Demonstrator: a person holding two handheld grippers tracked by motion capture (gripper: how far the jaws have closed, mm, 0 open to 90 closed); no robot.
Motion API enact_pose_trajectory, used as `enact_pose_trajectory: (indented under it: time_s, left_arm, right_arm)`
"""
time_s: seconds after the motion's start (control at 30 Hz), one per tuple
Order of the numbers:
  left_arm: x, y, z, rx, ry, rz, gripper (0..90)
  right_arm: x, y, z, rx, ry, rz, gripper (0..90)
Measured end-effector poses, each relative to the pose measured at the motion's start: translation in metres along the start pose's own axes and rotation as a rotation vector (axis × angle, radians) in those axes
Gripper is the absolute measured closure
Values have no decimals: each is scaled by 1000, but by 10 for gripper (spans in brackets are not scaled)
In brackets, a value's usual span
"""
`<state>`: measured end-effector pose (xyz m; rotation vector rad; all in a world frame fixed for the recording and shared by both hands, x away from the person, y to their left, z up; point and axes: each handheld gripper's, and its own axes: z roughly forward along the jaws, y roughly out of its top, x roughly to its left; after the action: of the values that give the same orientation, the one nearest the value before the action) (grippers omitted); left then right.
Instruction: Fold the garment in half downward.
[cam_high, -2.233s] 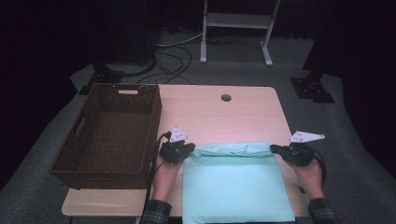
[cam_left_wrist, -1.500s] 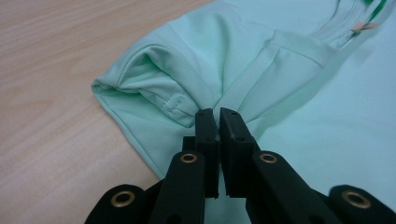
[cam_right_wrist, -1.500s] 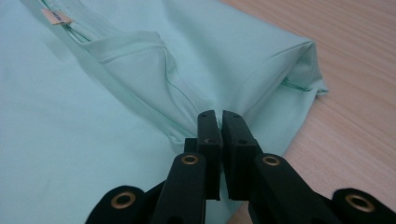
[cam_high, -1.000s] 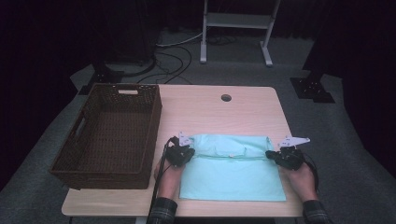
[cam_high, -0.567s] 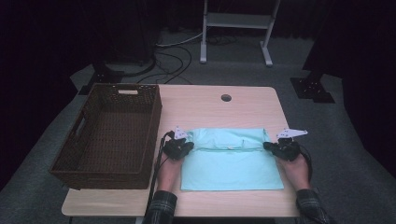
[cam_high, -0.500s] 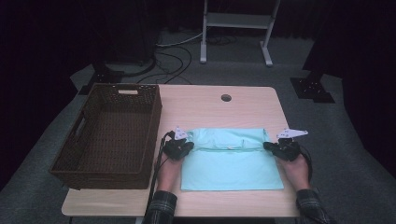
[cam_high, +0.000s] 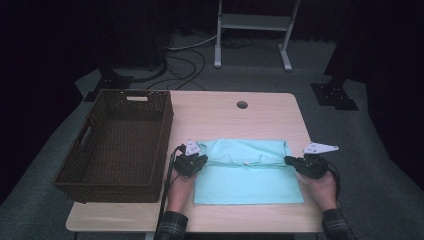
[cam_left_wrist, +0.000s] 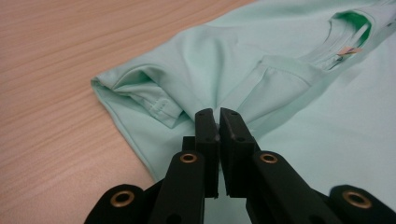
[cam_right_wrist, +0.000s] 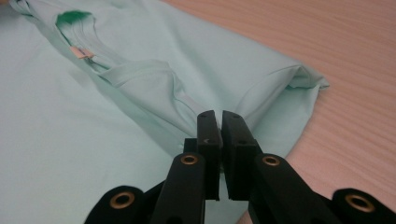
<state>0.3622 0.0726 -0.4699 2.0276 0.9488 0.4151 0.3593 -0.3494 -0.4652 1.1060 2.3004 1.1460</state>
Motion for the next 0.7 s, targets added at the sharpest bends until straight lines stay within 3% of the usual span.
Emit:
enact_pose_trajectory:
  time_s: [0.3,0.7]
  left_arm:
    - [-14,1,-19,-5,1,31,870]
    - [-37,-10,-43,-20,-6,47,870]
  right_arm:
    - [9,-4,-14,-17,14,-4,865]
    - [32,-13,-37,-2,17,-85,865]
